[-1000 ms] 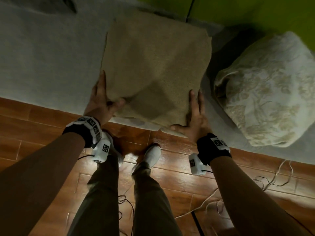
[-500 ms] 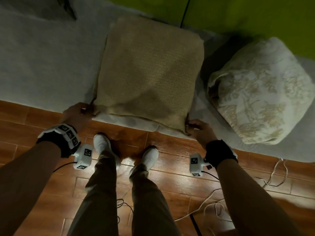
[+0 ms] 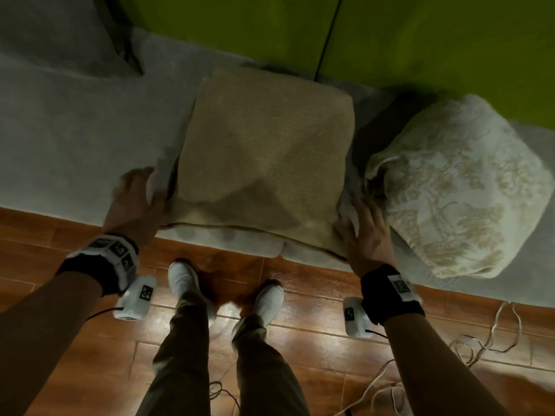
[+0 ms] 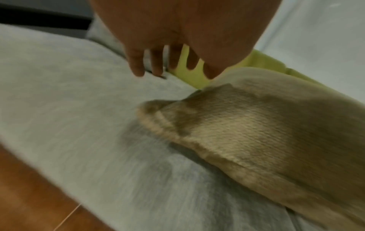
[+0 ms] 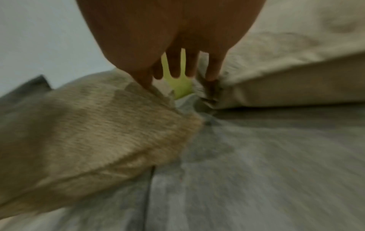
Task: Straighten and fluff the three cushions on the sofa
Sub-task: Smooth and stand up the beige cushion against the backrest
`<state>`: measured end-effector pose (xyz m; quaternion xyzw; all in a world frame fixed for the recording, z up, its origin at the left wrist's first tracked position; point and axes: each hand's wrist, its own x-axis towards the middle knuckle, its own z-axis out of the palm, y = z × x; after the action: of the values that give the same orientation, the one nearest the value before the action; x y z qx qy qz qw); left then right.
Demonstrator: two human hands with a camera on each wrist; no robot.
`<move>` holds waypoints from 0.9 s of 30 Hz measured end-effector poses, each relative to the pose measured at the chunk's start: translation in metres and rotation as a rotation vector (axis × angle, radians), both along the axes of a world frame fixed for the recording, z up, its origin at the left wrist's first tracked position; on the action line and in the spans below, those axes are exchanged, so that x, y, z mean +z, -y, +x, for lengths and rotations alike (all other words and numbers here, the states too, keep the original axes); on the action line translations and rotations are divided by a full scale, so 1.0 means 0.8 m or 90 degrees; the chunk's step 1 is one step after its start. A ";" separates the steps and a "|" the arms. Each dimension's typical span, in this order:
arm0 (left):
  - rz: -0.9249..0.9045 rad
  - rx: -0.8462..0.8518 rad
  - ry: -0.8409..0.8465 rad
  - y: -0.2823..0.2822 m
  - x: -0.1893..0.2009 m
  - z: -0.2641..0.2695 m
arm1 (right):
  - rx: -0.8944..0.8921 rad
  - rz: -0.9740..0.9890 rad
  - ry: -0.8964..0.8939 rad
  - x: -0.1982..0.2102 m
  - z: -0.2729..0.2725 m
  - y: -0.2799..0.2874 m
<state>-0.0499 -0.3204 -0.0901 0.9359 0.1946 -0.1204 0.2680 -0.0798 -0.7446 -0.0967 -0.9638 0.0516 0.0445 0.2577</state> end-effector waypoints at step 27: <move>0.012 -0.310 -0.083 0.062 -0.003 0.054 | 0.089 0.154 -0.236 -0.005 0.056 -0.011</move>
<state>-0.0064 -0.3697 -0.0928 0.9479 -0.0188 -0.2395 0.2091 -0.0349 -0.7360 -0.1005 -0.9023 0.0252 0.2447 0.3541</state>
